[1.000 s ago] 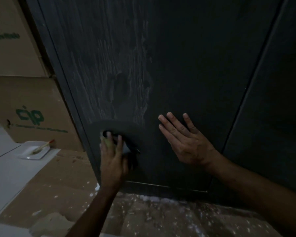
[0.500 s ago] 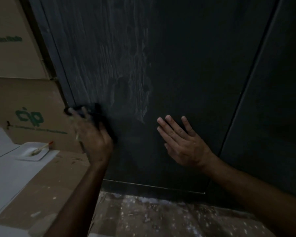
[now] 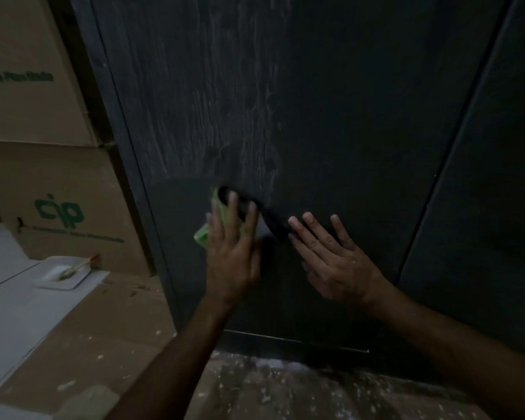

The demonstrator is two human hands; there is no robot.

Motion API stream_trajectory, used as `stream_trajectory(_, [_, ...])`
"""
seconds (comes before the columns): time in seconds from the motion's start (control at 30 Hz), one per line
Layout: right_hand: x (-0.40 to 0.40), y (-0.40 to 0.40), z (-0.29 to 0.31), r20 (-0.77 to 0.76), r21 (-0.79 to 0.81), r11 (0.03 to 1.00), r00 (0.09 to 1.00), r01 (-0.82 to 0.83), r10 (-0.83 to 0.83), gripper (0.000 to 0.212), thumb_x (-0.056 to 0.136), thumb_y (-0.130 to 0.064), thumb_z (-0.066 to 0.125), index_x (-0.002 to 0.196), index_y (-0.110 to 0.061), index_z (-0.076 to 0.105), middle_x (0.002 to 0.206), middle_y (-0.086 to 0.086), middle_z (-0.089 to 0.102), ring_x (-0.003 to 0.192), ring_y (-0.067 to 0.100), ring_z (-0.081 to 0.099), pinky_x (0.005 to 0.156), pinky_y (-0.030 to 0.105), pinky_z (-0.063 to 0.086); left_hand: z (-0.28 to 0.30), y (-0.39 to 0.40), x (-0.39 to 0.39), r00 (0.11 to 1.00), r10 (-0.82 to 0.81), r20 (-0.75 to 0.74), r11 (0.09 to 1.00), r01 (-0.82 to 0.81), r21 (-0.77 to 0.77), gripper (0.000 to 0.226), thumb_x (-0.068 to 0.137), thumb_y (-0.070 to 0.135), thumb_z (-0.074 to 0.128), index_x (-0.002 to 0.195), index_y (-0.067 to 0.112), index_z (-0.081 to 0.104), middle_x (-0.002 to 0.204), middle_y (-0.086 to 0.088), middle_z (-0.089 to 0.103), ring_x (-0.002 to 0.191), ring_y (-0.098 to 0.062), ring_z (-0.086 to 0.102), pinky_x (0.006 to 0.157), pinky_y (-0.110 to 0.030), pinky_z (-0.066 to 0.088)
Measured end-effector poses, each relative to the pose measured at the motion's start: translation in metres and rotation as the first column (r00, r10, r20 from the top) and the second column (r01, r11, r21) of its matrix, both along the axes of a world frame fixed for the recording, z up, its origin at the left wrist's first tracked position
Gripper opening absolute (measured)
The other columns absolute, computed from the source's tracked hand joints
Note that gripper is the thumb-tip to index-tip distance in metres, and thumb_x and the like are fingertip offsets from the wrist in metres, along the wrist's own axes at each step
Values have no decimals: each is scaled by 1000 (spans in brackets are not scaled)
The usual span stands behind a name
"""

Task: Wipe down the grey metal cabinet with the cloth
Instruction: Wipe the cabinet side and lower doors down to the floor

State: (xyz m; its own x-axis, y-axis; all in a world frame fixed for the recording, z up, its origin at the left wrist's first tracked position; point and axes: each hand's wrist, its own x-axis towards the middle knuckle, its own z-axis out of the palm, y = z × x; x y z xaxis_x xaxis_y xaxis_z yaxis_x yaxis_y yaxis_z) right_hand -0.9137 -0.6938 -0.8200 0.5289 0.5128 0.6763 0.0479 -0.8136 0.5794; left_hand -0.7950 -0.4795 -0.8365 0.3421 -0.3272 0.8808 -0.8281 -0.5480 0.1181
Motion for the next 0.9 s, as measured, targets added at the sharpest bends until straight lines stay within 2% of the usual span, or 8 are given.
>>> stream_trajectory(0.1, [-2,-1,1,-22,-8,1000,1000,-12,12,66,97,-19,55,157,-3,34,168,16,21,156,34,20,127,58,6,-35,28,-3,997,-6,76,985,-7,174,75,98,31,49,164,18,17,175,-1,-19,163,-31,-13,131,-52,1])
stream_trajectory(0.27, [-5,-1,3,-46,8,1000,999,-17,17,68,97,-15,51,160,-4,27,170,15,15,157,33,16,127,56,3,26,-10,4,989,63,-137,959,-98,-267,67,111,36,37,169,18,9,175,-11,-11,161,-44,-8,131,-54,-3])
stream_trajectory(0.37, [-8,-3,4,-57,4,999,997,-51,51,63,94,-15,55,154,-4,39,167,17,24,156,35,22,127,56,10,20,-27,-10,992,-54,116,996,45,83,81,100,34,53,168,20,11,175,-8,-2,162,-42,-3,132,-51,-4])
stream_trajectory(0.47, [-19,-6,8,-88,21,996,992,-86,87,64,89,-12,64,150,-1,46,164,18,32,154,35,27,124,54,25,-2,21,1,963,-65,260,948,-22,317,76,97,36,53,163,16,22,170,-12,18,160,-36,4,131,-53,12])
stream_trajectory(0.53, [-23,-5,20,-47,71,991,992,-114,117,61,90,-10,65,147,1,49,161,18,37,152,35,31,121,55,31,6,41,12,984,9,180,979,-45,198,73,97,32,52,162,13,24,168,-22,23,159,-39,4,127,-63,20])
stream_trajectory(0.67, [-17,0,69,87,204,969,988,-143,128,48,97,-12,59,143,0,55,159,19,40,152,37,31,122,62,24,67,1,15,998,50,31,985,-44,-169,68,108,34,47,167,12,23,176,-13,-4,162,-41,-7,131,-55,-2])
stream_trajectory(0.8, [-12,-6,99,188,242,963,980,-117,72,49,97,-16,61,144,-2,55,161,18,38,152,36,30,122,66,19,62,-3,12,920,-138,367,947,14,321,76,101,36,54,166,17,19,175,-11,3,162,-41,2,132,-54,3])
stream_trajectory(0.9, [-10,-13,96,196,201,978,980,-62,22,52,99,-20,60,147,-5,51,163,16,35,153,34,29,123,65,18,48,41,26,930,-68,361,945,-56,322,70,102,38,52,163,15,24,169,-17,20,161,-38,5,127,-62,20])
